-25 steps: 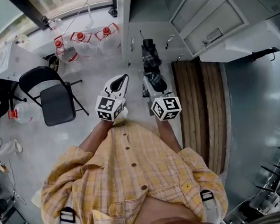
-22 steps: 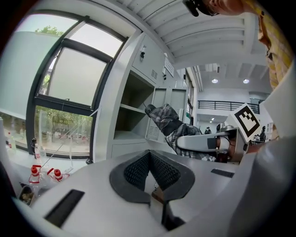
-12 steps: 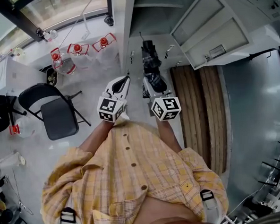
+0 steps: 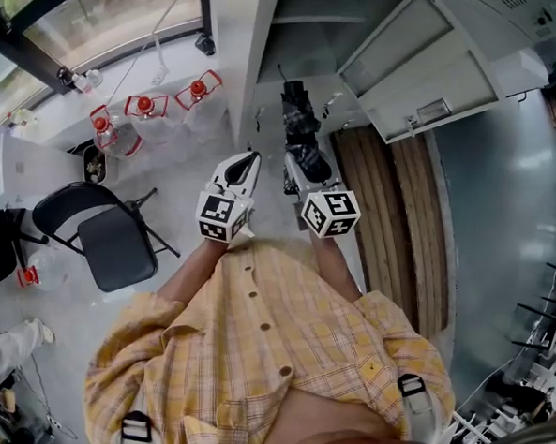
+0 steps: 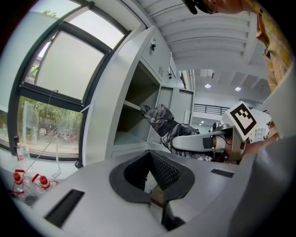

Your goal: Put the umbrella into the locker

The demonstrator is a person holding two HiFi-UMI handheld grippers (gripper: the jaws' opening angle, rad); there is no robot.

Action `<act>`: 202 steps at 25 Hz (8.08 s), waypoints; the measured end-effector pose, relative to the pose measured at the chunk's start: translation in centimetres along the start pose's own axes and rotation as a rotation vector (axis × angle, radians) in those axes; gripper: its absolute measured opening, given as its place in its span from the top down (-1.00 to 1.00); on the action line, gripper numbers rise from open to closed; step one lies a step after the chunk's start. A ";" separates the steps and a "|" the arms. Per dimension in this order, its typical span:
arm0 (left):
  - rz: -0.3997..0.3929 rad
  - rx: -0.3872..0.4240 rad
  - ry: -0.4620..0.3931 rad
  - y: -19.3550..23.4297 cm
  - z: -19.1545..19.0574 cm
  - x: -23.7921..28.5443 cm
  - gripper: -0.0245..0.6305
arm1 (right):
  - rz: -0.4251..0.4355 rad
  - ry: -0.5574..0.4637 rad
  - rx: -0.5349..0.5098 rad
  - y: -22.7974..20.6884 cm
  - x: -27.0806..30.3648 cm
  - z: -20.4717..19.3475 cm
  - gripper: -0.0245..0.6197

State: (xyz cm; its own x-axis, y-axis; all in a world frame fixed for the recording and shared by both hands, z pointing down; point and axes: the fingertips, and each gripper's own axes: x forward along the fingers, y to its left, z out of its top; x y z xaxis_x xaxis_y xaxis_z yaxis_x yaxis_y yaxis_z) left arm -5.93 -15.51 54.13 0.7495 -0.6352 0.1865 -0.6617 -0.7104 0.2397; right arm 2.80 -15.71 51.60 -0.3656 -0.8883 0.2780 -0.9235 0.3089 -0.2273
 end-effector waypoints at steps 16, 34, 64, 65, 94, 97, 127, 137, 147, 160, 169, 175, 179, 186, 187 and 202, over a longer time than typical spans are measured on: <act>0.004 -0.017 0.000 1.2 0.0 3.3 0.91 | 0.015 0.016 0.013 -2.1 2.1 0.2 0.33; 0.067 0.043 -0.046 2.7 3.9 10.2 0.91 | 0.067 0.029 -0.018 -7.7 7.2 2.6 0.33; 0.097 0.099 -0.031 4.7 4.1 10.7 0.91 | 0.032 0.122 -0.239 -12.2 14.3 4.1 0.32; 0.099 0.105 -0.030 4.7 4.1 10.7 0.91 | 0.032 0.124 -0.249 -12.3 14.6 4.2 0.32; 0.088 0.112 -0.028 4.7 4.4 11.9 0.91 | 0.071 0.183 -0.442 -13.0 22.1 6.1 0.31; 0.080 0.112 -0.028 4.5 4.2 12.0 0.91 | 0.065 0.186 -0.445 -13.1 23.0 6.5 0.31; 0.110 0.102 0.019 5.9 3.3 12.8 0.91 | 0.052 0.329 -0.455 -16.2 29.9 4.7 0.27; 0.100 0.080 0.044 6.3 2.6 12.4 0.91 | 0.048 0.367 -0.471 -16.2 31.1 4.7 0.23; 0.051 0.062 0.073 5.5 2.1 12.6 0.91 | 0.072 0.330 -0.383 -16.1 30.7 5.7 -0.07; 0.025 0.012 0.079 4.7 0.9 13.2 0.91 | 0.135 0.250 -0.293 -15.4 27.3 7.9 -0.08; 0.009 0.014 0.079 4.0 0.8 12.7 0.91 | 0.150 0.166 -0.271 -14.0 24.4 9.2 0.14; 0.039 0.026 0.063 4.0 1.1 12.2 0.91 | 0.148 0.129 -0.248 -13.7 22.4 9.5 0.31; 0.067 0.023 0.045 4.4 1.4 12.2 0.91 | 0.176 0.101 -0.242 -13.1 21.0 9.6 0.32; 0.055 0.031 0.043 3.7 1.5 12.4 0.91 | 0.221 0.059 -0.225 -11.9 18.4 9.1 0.60; 0.055 0.030 0.044 3.7 1.5 12.4 0.91 | 0.221 0.057 -0.221 -11.6 18.1 8.9 0.60; 0.057 0.031 0.034 3.5 1.4 12.4 0.91 | 0.272 0.009 -0.265 -8.7 14.3 6.4 0.93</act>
State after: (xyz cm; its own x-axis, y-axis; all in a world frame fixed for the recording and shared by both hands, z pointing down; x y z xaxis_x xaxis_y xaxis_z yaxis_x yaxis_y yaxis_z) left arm 1.05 -26.30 55.90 0.7107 -0.6644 0.2313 -0.7030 -0.6830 0.1984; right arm 6.38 -33.27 51.55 -0.6012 -0.7594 0.2489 -0.7903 0.6110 -0.0449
